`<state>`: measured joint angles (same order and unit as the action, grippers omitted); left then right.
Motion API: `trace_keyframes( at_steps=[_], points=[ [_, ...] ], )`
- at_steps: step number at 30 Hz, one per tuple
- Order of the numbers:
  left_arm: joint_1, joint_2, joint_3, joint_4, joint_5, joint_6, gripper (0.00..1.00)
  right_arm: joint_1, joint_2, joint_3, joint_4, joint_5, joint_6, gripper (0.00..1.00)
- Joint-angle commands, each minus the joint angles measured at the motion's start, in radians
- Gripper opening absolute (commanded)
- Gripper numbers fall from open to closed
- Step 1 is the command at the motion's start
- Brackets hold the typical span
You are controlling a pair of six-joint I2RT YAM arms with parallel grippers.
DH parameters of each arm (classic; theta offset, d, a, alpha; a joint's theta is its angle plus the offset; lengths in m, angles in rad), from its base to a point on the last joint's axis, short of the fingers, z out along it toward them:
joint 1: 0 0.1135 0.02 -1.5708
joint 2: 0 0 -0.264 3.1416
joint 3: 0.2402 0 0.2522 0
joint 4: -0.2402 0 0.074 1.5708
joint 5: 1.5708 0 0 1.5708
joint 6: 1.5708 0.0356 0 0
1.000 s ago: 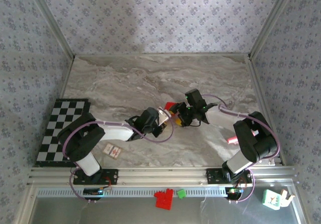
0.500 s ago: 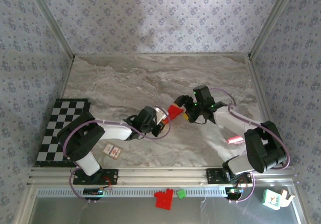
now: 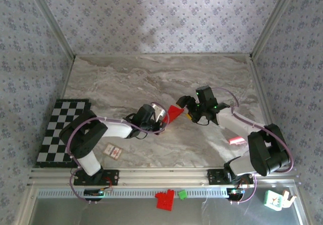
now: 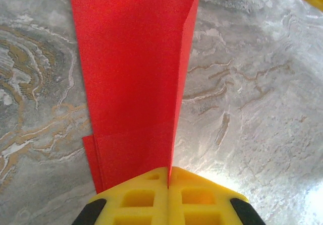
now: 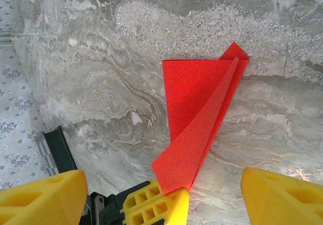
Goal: Fold a paper plane with a square sheet of paper (pick it up from the middle)
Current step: Fold the wing for the fifth time at the center of the table.
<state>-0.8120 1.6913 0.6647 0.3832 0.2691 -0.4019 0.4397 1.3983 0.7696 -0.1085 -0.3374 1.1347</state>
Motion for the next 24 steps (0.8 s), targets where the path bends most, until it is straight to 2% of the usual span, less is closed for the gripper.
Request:
trace_keyframes(
  at_steps=[1,11,16,24],
  points=[
    [0.010,0.020,0.049,-0.015,0.084,-0.078,0.00,-0.004,-0.022,-0.013,-0.008,0.010,-0.023,0.82],
    [0.061,0.096,0.100,0.015,0.221,-0.300,0.00,-0.001,-0.020,-0.027,0.019,-0.011,-0.138,0.80],
    [0.082,0.113,0.112,0.024,0.249,-0.381,0.00,0.005,-0.006,-0.022,-0.022,0.033,-0.263,0.78],
    [0.108,0.129,0.121,0.056,0.287,-0.474,0.00,0.027,0.104,0.048,-0.078,0.064,-0.398,0.76]
  ],
)
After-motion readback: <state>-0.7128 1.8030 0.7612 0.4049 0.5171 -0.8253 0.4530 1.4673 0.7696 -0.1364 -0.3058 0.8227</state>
